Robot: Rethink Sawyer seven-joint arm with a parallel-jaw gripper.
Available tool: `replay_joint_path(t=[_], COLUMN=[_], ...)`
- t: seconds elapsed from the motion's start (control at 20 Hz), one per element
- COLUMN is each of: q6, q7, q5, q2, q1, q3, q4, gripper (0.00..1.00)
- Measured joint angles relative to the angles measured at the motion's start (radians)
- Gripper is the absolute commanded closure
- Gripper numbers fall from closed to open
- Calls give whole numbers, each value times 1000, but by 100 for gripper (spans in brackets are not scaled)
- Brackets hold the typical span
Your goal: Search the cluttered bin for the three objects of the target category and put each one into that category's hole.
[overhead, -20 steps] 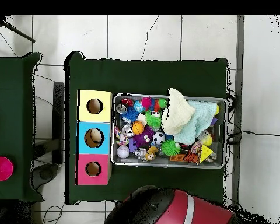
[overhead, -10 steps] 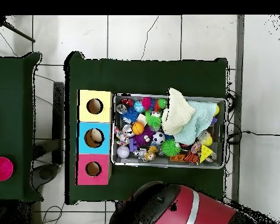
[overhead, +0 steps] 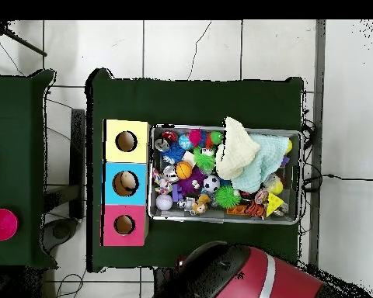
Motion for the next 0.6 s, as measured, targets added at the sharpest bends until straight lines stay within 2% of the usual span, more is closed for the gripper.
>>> replay_joint_path(t=[0.4, 0.6], q6=[0, 16], q7=[0, 0], q5=[3, 44], q2=[-1, -8], q1=[-5, 14], q3=[3, 0], q4=[3, 7], gripper=[0, 0])
